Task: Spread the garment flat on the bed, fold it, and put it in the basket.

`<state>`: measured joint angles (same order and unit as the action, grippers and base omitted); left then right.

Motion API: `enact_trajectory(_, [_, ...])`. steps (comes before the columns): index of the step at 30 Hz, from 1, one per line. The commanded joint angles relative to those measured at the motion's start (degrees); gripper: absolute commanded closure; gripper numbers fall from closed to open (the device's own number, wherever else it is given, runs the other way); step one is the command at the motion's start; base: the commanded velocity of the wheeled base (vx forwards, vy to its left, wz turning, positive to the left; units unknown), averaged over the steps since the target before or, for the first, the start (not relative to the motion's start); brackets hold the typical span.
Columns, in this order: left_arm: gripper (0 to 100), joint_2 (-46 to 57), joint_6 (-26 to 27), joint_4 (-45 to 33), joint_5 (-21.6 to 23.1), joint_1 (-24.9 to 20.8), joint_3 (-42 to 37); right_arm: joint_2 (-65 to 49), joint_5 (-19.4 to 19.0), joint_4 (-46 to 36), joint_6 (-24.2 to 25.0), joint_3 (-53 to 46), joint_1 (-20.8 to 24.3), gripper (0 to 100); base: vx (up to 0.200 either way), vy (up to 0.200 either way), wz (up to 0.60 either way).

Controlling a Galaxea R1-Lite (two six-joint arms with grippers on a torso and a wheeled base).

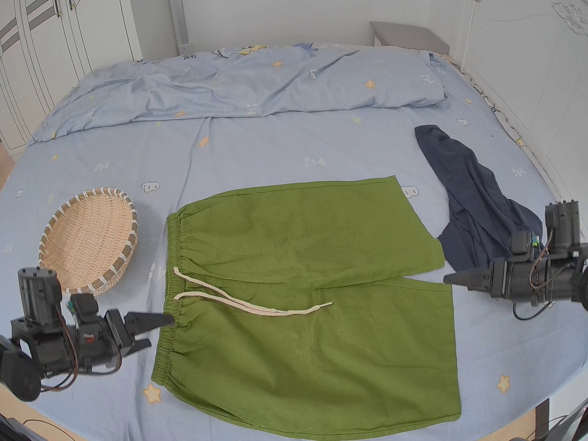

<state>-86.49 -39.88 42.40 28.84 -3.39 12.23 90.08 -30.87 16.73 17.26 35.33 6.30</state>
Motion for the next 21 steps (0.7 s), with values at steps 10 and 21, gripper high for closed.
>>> enact_trajectory(10, [0,1.33,2.08,-0.48,4.12,-0.57,-11.96,-10.97,0.63,1.56,-0.04,-8.35,2.66,0,0.000,0.000,0.00])
enact_trajectory(21, [0,-16.43,15.62,0.23,3.15,2.51,-12.23,-10.62,0.63,1.64,-0.12,-8.08,2.84,0,0.000,0.000,0.00])
